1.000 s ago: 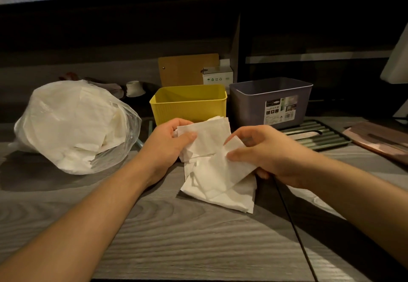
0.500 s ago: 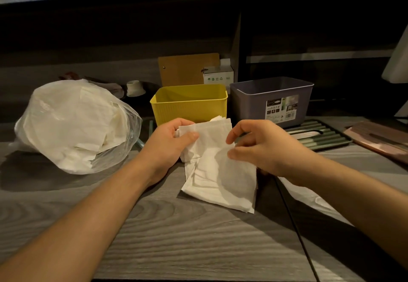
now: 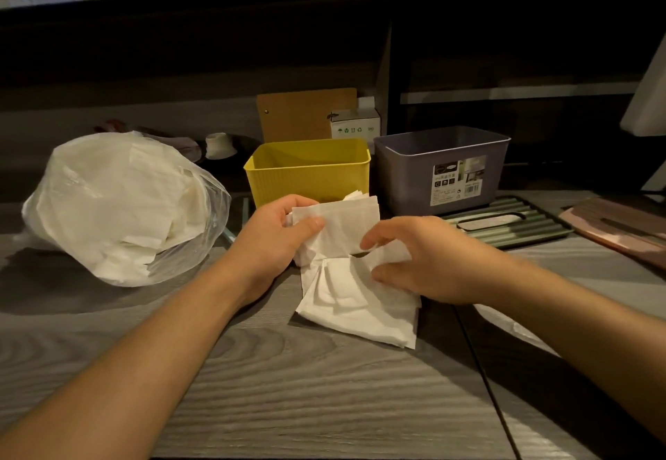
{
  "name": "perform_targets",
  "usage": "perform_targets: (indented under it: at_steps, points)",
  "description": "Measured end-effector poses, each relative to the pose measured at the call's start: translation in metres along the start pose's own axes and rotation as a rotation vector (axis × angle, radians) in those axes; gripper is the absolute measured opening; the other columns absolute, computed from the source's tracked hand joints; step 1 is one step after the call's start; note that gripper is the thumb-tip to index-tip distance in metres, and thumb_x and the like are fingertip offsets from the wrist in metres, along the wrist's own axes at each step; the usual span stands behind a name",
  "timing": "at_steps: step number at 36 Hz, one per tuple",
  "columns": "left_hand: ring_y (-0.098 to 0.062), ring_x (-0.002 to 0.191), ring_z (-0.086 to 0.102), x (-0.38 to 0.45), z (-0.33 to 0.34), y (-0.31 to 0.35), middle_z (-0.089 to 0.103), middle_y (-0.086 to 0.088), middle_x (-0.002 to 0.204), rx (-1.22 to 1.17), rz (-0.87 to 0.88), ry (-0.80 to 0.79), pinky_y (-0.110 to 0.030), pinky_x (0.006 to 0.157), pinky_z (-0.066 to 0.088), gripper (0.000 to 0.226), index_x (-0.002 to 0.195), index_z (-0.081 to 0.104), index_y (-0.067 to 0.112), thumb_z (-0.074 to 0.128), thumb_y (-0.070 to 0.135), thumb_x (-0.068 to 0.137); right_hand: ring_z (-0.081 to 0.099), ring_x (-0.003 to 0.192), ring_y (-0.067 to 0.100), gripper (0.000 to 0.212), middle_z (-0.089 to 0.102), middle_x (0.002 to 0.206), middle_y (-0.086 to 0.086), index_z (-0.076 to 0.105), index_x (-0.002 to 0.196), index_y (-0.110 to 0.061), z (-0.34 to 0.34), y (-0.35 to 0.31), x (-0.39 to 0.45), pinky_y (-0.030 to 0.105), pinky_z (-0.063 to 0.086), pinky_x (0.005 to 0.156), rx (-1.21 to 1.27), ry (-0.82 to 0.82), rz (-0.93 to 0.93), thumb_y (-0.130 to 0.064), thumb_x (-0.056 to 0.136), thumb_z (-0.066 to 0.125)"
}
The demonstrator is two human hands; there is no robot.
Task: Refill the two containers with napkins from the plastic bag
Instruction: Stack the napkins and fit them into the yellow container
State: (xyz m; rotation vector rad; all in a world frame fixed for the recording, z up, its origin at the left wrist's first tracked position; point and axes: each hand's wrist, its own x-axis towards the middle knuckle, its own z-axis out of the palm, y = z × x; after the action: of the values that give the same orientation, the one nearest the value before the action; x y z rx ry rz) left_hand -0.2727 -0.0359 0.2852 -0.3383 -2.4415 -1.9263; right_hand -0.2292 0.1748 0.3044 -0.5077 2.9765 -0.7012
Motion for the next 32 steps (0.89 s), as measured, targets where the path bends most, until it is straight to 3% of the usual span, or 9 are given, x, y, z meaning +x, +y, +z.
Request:
perform_targets:
  at_steps: [6,11,16,19,22,24,26,28,32]
  points:
    - [-0.009,0.085,0.071,0.0,0.0,0.0,0.072,-0.002,0.104,0.019,-0.006,0.008,-0.016,0.062,0.055,0.014,0.112,0.067,0.015,0.061,0.015,0.099,0.051,0.101,0.006,0.056,0.056,0.133,-0.016,0.054,0.137,-0.039,-0.011,0.0,-0.003,0.023,0.044,0.087,-0.054,-0.068,0.118,-0.048,0.085,0.074]
    - [-0.006,0.079,0.072,0.001,0.0,-0.001,0.074,-0.001,0.099,0.005,0.003,0.002,-0.018,0.062,0.057,0.013,0.11,0.068,0.014,0.06,0.013,0.099,0.058,0.088,0.007,0.046,0.061,0.105,-0.019,0.065,0.124,-0.033,-0.011,0.003,-0.002,0.023,0.049,0.077,0.076,-0.082,0.156,-0.041,0.081,0.08]
    - [-0.009,0.08,0.072,0.001,0.0,-0.001,0.075,-0.001,0.096,-0.018,-0.001,0.003,-0.023,0.065,0.06,0.012,0.108,0.068,0.014,0.06,0.012,0.099,0.059,0.082,0.005,0.014,0.061,0.093,-0.018,0.063,0.096,-0.036,-0.014,0.007,-0.002,0.016,0.045,0.065,0.124,0.007,0.03,-0.031,0.089,0.074]
    - [-0.016,0.086,0.073,0.001,0.0,-0.002,0.075,-0.004,0.099,-0.018,-0.012,0.007,-0.031,0.07,0.062,0.013,0.109,0.068,0.014,0.06,0.012,0.099,0.063,0.076,0.005,0.021,0.062,0.09,-0.017,0.057,0.088,-0.041,-0.018,0.005,-0.003,0.017,0.052,0.06,0.107,0.104,-0.081,-0.026,0.091,0.072]
    - [-0.013,0.084,0.072,0.002,-0.001,-0.003,0.074,-0.005,0.101,0.042,0.008,-0.004,-0.025,0.064,0.059,0.017,0.112,0.068,0.015,0.058,0.008,0.1,0.06,0.089,-0.001,0.03,0.061,0.092,-0.021,0.055,0.085,-0.044,-0.019,0.004,-0.002,0.014,0.053,0.075,0.199,0.262,-0.175,-0.019,0.09,0.071]
    - [-0.018,0.091,0.073,0.003,-0.002,-0.004,0.075,-0.006,0.104,0.058,0.016,-0.029,-0.032,0.069,0.062,0.021,0.115,0.068,0.016,0.055,0.007,0.101,0.057,0.09,-0.011,0.029,0.06,0.09,-0.024,0.056,0.086,-0.042,-0.018,0.005,0.0,0.007,0.05,0.072,0.288,0.349,-0.201,-0.017,0.089,0.071]
    - [-0.027,0.1,0.071,0.002,-0.002,-0.004,0.075,-0.005,0.107,0.048,0.015,-0.048,-0.045,0.083,0.062,0.022,0.117,0.068,0.019,0.053,0.011,0.103,0.058,0.087,-0.008,0.024,0.058,0.091,-0.026,0.058,0.091,-0.039,-0.013,0.006,0.006,0.007,0.05,0.068,0.284,0.383,-0.196,-0.018,0.091,0.07]
    - [-0.029,0.101,0.069,0.001,-0.001,-0.002,0.074,-0.002,0.104,0.024,-0.003,-0.044,-0.045,0.084,0.059,0.025,0.113,0.07,0.022,0.047,0.017,0.106,0.057,0.085,-0.002,0.021,0.056,0.094,-0.025,0.059,0.102,-0.037,-0.005,0.007,0.012,0.011,0.051,0.066,0.246,0.377,-0.161,-0.02,0.094,0.067]
    - [-0.03,0.112,0.065,-0.001,0.0,0.003,0.073,-0.002,0.112,-0.095,-0.04,-0.071,-0.052,0.097,0.054,0.046,0.109,0.073,0.028,0.042,0.059,0.097,0.059,0.097,0.011,0.025,0.06,0.111,-0.011,0.06,0.121,-0.03,0.005,0.011,0.024,0.023,0.055,0.077,0.221,0.39,-0.086,-0.024,0.097,0.063]
